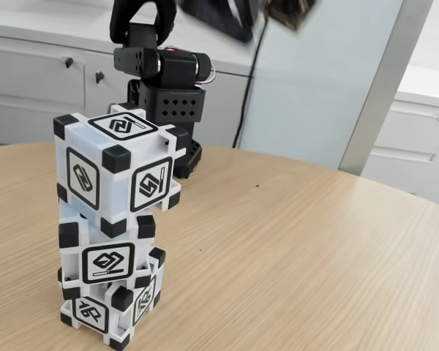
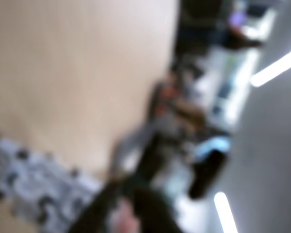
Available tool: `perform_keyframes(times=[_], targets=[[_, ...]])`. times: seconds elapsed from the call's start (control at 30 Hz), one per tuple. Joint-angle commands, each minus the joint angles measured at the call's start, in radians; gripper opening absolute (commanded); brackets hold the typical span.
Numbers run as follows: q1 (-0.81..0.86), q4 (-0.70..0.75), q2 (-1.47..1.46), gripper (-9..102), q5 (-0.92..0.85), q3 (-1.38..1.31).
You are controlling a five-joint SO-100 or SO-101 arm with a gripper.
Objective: Stack cubes from left to right.
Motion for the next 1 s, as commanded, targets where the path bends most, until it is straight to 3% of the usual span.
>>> perform_keyframes(times=[0.0,0.13,0.3,0.67,0.97], targets=[[0.006,-0.133,0.057,0,0.008,0.201],[0.006,-0.212,0.057,0,0.008,0.380],[0.023,-0.201,0.054,0,-0.002,0.451],[0.025,-0.058,0.052,0,-0.043,0.485],[0.026,-0.057,0.052,0,-0.025,0.492]])
